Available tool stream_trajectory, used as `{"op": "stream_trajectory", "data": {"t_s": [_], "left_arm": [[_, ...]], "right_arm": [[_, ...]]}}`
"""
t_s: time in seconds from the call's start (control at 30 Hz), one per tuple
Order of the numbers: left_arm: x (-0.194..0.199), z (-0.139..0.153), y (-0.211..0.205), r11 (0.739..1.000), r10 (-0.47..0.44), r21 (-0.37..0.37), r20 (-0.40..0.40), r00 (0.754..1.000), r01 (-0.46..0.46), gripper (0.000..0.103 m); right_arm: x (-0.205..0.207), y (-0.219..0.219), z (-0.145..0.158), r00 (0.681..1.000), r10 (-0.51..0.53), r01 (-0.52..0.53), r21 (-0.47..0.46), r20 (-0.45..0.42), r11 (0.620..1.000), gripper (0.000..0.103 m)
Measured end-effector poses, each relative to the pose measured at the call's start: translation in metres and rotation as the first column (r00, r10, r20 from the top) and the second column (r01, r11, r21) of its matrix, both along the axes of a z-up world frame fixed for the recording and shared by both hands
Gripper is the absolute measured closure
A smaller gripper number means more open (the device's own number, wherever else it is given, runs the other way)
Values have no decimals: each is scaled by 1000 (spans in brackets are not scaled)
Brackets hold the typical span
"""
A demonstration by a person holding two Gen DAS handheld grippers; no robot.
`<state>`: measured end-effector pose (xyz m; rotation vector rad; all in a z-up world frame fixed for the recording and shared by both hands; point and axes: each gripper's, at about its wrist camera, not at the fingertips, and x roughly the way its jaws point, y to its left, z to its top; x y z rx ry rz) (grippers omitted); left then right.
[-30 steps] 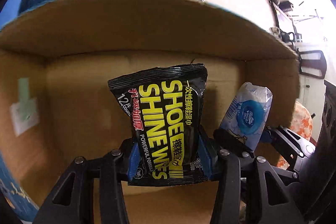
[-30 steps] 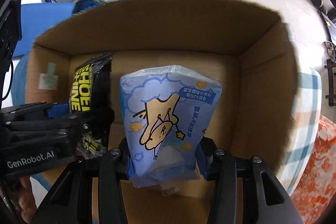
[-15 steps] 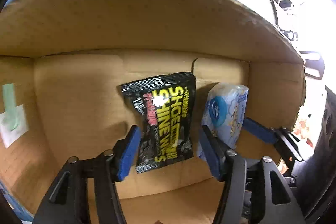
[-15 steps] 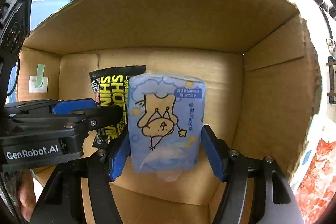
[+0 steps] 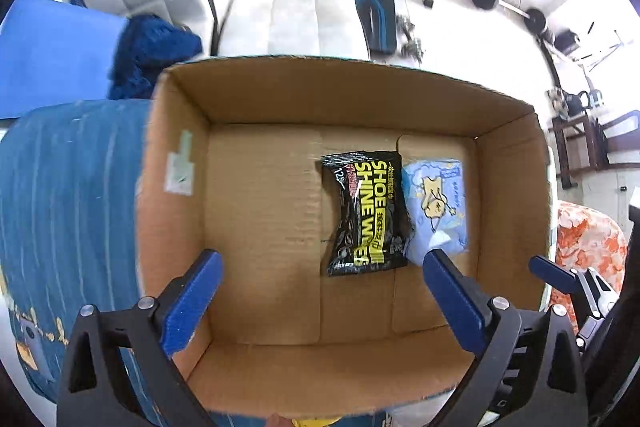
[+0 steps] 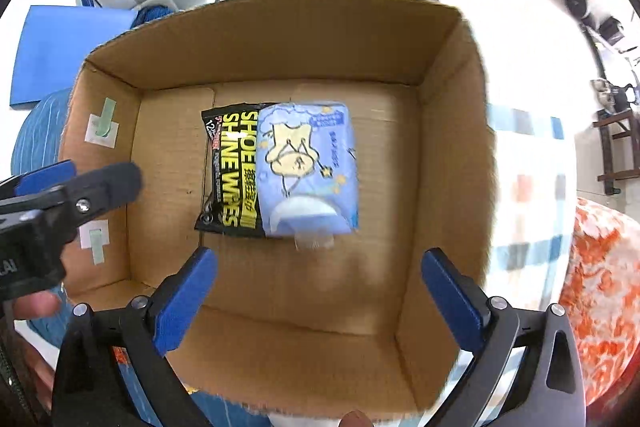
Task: Organize soft objects
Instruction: 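Open both tools to drop the two packs into the box, then grasp the white plastic bag with the right tool while the left tool grasps the orange snack bag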
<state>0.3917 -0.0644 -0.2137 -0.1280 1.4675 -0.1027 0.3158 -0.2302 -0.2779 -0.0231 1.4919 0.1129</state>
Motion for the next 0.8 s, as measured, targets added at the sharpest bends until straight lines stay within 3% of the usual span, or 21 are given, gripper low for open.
{"op": "stream_trajectory", "data": {"t_s": [0.13, 0.37, 0.8], "left_arm": [[-24, 17, 8, 999, 2, 48, 74, 997, -6, 0], [-61, 48, 1, 993, -20, 115, 185, 982, -1, 0], [-114, 103, 2, 996, -36, 93, 321, 946, 6, 0]], "right_arm": [[-25, -6, 20, 997, -12, 14, -20, 79, 1000, 0], [-67, -17, 56, 990, -14, 20, -44, 142, 999, 0], [-141, -7, 129, 960, -66, 71, -8, 273, 997, 0]]}}
